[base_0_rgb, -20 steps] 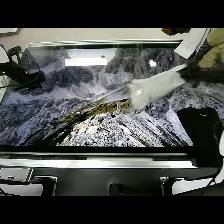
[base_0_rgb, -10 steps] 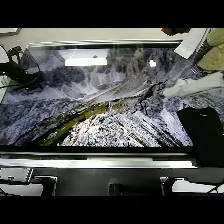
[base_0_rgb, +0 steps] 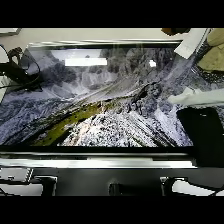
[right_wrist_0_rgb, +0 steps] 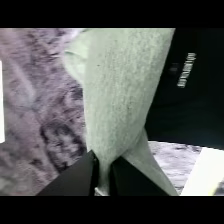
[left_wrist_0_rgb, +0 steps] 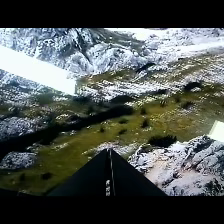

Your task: Fold the clothes and pants, and hang the long-sleeved shirts on hangers.

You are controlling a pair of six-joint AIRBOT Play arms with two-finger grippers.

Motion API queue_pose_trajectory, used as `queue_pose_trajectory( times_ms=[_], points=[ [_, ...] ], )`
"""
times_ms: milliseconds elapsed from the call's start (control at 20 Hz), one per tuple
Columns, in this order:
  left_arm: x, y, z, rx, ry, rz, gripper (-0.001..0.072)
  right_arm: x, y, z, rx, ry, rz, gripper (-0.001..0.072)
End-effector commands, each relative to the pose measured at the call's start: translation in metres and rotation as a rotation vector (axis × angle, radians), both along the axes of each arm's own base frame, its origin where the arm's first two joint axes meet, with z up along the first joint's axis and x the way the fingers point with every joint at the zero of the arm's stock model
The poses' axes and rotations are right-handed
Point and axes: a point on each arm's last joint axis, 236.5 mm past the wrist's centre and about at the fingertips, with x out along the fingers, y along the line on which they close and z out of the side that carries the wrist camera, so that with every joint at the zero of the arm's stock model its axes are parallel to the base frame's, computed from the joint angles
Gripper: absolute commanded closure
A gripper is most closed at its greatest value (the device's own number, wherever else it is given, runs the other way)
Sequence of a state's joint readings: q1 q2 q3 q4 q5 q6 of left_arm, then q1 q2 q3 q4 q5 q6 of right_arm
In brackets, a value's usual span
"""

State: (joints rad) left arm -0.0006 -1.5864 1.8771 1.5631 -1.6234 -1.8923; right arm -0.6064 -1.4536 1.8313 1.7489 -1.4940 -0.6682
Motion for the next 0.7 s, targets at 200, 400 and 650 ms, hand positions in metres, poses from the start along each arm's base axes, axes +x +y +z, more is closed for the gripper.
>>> queue_pose_trajectory(
  times_ms=[200,400,650],
  points=[
    [-0.01,0.0,-0.002,0.001,0.042,-0.008,0.069,-0.095,-0.025,-0.009,-0.157,0.39,0.02,0.0678],
    [-0.011,0.0,-0.003,0.002,0.05,-0.012,0.069,-0.132,-0.022,-0.031,-0.181,0.584,0.07,0.0678],
    [-0.014,0.0,-0.003,0.002,0.061,-0.012,0.069,-0.178,-0.008,-0.074,-0.171,0.702,0.089,0.0678]
  ],
)
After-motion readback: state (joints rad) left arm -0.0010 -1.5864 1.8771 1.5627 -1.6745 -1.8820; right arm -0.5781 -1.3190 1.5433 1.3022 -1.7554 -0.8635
